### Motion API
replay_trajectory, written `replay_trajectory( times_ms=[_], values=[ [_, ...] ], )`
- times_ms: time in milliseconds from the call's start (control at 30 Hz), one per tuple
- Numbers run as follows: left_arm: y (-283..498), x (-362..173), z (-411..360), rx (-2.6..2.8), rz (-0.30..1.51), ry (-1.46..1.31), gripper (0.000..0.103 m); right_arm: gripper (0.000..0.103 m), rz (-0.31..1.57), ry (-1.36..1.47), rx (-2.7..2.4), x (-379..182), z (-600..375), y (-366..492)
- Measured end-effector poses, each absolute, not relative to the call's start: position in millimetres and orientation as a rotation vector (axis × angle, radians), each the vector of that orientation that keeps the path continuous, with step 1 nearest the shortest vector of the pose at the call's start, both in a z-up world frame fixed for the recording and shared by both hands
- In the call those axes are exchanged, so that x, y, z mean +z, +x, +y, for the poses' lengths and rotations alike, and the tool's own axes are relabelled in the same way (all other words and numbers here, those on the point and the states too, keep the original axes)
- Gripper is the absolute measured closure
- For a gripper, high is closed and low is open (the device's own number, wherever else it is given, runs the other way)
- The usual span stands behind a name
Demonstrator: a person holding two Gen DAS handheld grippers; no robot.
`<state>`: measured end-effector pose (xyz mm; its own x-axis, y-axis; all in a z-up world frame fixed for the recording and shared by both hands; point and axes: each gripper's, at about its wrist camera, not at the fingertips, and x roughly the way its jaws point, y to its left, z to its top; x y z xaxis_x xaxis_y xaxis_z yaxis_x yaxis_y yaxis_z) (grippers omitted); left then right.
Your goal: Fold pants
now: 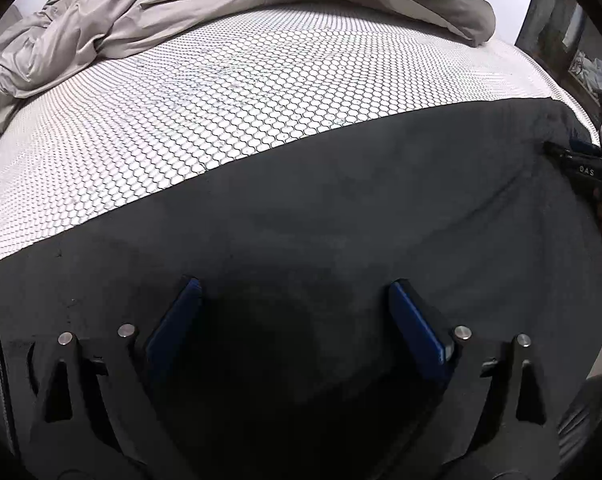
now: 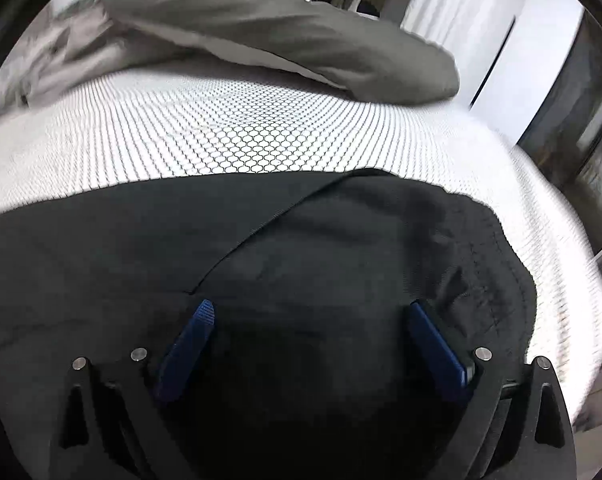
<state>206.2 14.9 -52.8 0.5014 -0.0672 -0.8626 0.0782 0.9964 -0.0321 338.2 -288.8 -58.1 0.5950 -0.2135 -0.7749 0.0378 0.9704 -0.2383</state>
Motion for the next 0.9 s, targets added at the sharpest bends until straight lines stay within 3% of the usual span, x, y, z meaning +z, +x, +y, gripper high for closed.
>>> replay_trajectory(
  times_ms=[233, 533, 700, 900],
  values=[
    [218, -27, -28, -0.135, 0.975, -0.025, 0.015, 0.006, 0.852, -0.368, 0.120, -34, -199, 305],
    [267, -54, -73, -0.126, 1.033, 0.002, 0.012, 0.006, 0.953, -0.251, 0.260, -64, -181, 323],
    [269, -55, -29, -0.060, 1.029, -0.010, 0.012, 0.005, 0.923, -0.328, 0.113, -60, -217, 326],
    [240, -56, 54, 0.166, 1.023, -0.033, 0.012, 0.008, 0.908, -0.215, -0.019, -56, -308, 318]
  ],
)
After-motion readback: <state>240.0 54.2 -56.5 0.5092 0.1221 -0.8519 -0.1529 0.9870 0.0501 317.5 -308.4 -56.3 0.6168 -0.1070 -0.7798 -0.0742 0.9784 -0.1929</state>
